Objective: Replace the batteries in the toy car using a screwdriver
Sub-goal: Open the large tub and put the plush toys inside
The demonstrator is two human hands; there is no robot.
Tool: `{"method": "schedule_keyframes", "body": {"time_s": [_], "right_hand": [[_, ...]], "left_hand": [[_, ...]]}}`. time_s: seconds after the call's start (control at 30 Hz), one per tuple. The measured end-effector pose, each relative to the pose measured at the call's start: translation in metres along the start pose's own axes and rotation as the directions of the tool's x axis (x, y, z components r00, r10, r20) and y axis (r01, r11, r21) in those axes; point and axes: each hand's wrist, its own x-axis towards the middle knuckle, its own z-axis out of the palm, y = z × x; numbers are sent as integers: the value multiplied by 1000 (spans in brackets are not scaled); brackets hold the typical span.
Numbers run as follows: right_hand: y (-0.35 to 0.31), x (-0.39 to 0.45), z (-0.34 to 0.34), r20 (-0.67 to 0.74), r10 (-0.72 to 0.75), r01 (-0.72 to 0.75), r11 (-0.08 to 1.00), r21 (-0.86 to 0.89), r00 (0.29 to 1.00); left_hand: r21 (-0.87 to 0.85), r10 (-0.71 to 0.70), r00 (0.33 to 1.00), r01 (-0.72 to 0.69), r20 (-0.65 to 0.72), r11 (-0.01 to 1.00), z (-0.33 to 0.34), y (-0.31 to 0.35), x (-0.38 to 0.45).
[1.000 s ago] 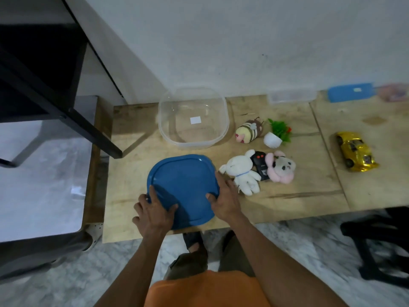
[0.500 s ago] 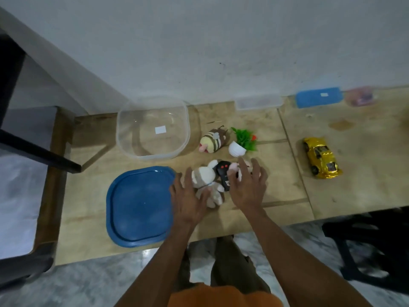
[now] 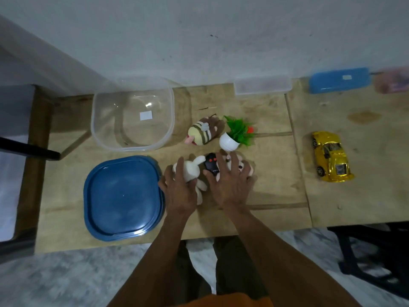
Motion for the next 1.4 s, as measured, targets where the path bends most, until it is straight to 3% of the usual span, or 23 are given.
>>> {"method": "schedule_keyframes", "body": {"time_s": [0.13, 0.47, 0.63, 0.93, 1.4], "right_hand": [[-3, 4, 0, 35, -2, 3, 1000, -17, 999], [-10, 8, 6, -46, 48, -48, 999, -14, 998], [1, 9, 4, -119, -29, 30, 1000, 6, 992], [11, 12, 5, -148, -176, 182, 983, 33, 973], [22, 17, -9, 33, -221, 220, 975, 36, 975]], "left_hand": [[-39, -25, 1000, 25, 9, 999, 1, -6, 6], [-61, 60, 998, -59, 26, 996, 6, -14, 18], [-133, 162, 987, -159, 11, 978, 3, -16, 16], [-265, 175, 979, -197, -105, 944, 2, -16, 6], [-279, 109, 975, -161, -194, 947, -21, -3, -15]]}}
